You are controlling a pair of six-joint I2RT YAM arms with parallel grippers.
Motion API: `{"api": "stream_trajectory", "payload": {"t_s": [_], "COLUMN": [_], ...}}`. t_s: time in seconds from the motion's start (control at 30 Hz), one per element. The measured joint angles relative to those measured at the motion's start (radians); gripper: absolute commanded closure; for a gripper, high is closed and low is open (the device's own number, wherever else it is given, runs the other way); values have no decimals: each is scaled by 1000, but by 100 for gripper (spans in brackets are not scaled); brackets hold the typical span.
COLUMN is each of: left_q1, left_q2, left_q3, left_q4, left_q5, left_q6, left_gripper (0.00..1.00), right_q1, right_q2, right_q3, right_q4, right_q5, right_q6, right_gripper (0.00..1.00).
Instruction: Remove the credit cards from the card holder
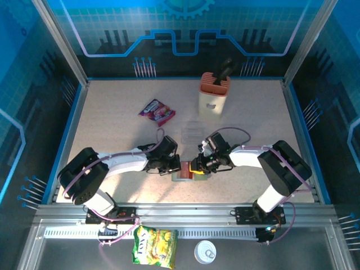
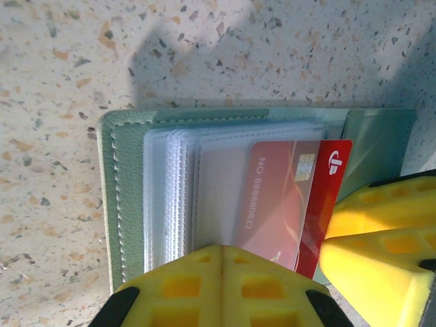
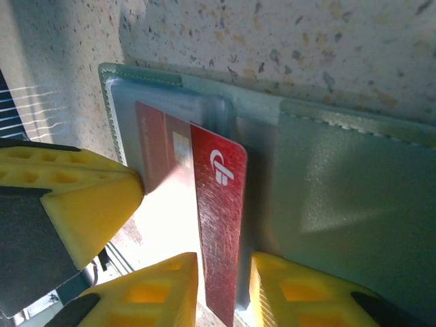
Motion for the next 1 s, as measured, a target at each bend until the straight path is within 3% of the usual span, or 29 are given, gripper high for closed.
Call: {"api": "stream_trajectory", "payload": {"t_s": [0.4,0.8,1.0], "left_q1": [0,0,0], "left_q2": [0,0,-1], "left_q3": [0,0,0], "left_q4": [-1,-2,-2], "left_q5": [0,-1,-1], "left_q6": [-11,-10,-10], "left_gripper": [100,100,100], "right_q1": [-14,-24,-55], "right_q2": [34,21,-35], "right_q3": [-49,-49,-48], "right_q4": [155,140,36], "right_q5": [-56,-60,-48], "right_q6": [78,48,-26], "right_gripper": [90,96,100]}}
